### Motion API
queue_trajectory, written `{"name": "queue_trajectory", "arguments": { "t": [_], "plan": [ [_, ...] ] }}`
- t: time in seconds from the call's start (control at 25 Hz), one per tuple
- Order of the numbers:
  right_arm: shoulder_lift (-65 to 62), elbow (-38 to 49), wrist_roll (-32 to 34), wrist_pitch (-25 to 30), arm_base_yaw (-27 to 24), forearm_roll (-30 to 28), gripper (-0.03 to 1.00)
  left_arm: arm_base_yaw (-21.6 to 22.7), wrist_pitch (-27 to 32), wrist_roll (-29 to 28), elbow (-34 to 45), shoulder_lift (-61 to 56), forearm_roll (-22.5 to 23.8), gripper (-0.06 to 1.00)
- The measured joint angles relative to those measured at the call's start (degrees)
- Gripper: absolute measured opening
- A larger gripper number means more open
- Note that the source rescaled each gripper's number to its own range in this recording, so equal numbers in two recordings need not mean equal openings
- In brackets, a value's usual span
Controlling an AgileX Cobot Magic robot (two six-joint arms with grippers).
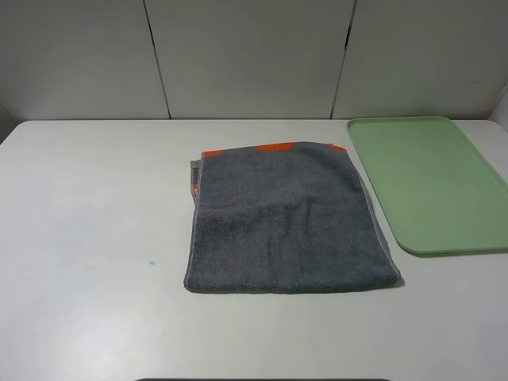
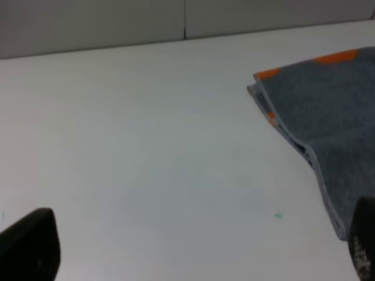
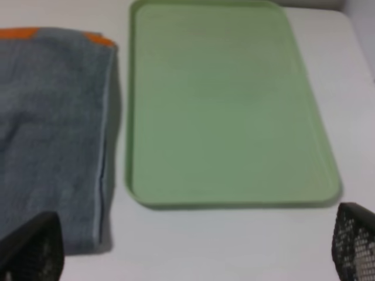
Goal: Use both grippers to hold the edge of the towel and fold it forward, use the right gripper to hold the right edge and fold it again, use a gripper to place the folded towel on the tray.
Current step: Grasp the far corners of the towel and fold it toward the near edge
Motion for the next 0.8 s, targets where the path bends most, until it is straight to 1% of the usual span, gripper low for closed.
{"name": "queue_trajectory", "arguments": {
  "t": [0.2,0.32,0.48,0.56,0.64,0.8],
  "plan": [
    [9.2,-1.4,-2.9,-1.8,3.9,0.1,1.0,0.0,-3.7,4.7,-1.3,11.9,0.0,0.98],
    [14.9,-1.9,-5.9,-3.2,5.2,0.2,1.0,0.0,-5.0,9.4,-3.2,20.1,-0.5,0.97],
    [22.5,-2.9,-10.1,-5.8,5.4,1.4,1.0,-0.3,-5.4,17.9,-6.6,31.4,-3.5,0.96],
    [25.6,-3.0,-12.5,-7.5,5.5,2.4,1.0,-2.3,-5.7,21.9,-8.1,35.8,-4.6,0.96],
    [28.5,-3.0,-14.8,-9.2,6.3,3.4,1.0,-5.8,-5.7,25.0,-9.2,39.9,-5.1,0.96],
    [32.4,-3.0,-19.5,-12.6,11.9,4.3,1.0,-13.0,-6.1,30.7,-9.8,46.7,-5.4,0.96]
  ]
}}
